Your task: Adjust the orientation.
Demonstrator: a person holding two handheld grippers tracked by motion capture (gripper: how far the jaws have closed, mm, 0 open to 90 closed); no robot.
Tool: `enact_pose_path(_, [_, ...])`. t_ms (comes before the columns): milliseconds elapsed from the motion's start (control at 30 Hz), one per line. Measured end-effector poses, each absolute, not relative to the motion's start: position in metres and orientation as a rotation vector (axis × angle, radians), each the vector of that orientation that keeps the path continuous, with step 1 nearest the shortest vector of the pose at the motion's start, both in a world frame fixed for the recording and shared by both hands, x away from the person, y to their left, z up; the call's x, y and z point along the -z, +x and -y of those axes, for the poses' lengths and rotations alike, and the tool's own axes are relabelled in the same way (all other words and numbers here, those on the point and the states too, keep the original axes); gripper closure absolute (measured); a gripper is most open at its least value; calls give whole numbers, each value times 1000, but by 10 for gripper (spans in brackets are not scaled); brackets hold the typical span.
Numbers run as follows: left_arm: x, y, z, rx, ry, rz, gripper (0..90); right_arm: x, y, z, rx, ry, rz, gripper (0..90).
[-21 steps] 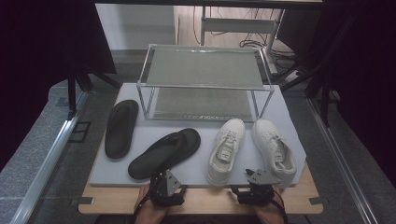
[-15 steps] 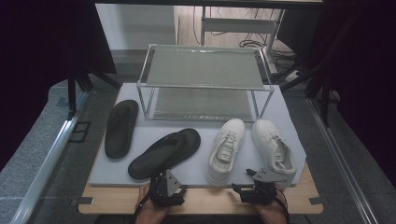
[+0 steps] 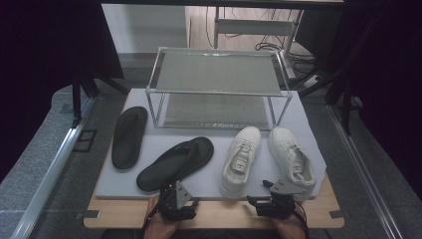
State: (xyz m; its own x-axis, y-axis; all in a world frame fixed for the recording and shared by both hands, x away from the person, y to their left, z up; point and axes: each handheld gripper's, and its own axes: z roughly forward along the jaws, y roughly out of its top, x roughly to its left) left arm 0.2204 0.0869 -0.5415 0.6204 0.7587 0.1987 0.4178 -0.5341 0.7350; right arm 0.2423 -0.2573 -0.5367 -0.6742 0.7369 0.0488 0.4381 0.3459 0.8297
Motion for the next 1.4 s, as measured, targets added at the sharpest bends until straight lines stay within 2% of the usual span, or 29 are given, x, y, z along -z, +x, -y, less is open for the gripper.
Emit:
enact_pose_path(800, [528, 216, -88, -532, 2128, -884, 153, 537, 242, 256, -1231, 1033, -2280, 156])
enact_pose_path(1100, [512, 217, -101, -519, 2091, -915, 266, 537, 242, 256, -1231, 1034, -2280, 156])
enact_pose_path(1400, [493, 227, -135, -612, 2031, -984, 337, 537, 242, 256, -1233, 1035, -2277, 159])
